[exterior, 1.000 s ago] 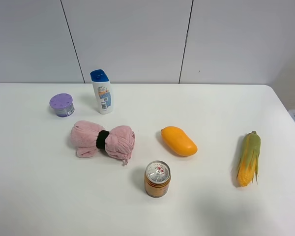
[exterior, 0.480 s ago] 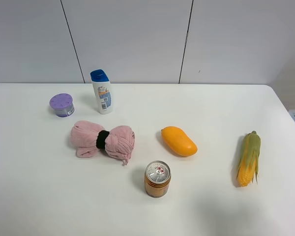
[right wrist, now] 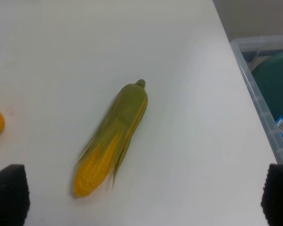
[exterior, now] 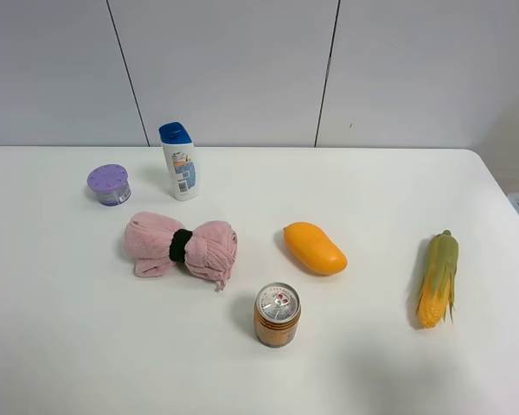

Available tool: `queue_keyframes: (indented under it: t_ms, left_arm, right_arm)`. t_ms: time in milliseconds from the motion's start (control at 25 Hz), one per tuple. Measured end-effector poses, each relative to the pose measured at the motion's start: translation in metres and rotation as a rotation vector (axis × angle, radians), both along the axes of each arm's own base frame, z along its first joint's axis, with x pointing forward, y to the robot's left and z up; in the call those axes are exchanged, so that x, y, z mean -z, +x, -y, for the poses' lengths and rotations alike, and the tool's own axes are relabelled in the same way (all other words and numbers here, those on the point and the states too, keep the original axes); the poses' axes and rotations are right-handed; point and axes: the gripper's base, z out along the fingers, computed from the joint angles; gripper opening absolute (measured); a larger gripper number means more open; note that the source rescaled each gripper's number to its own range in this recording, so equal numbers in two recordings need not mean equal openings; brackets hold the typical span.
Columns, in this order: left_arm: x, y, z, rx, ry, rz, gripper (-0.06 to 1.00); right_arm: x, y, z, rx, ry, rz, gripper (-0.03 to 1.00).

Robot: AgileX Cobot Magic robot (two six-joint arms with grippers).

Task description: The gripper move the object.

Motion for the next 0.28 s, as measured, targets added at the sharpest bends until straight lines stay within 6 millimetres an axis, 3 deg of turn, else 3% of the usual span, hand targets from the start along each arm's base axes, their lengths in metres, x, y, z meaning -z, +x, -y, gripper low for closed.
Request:
queue_keyframes:
  t_ms: [280]
  left_arm:
    - [0.0000, 0.0000, 0.0000, -0.001, -0.002, 0.000, 0.97]
  right_arm:
    - [0.0000, 0.0000, 0.0000, 0.000, 0.000, 0.000, 1.00]
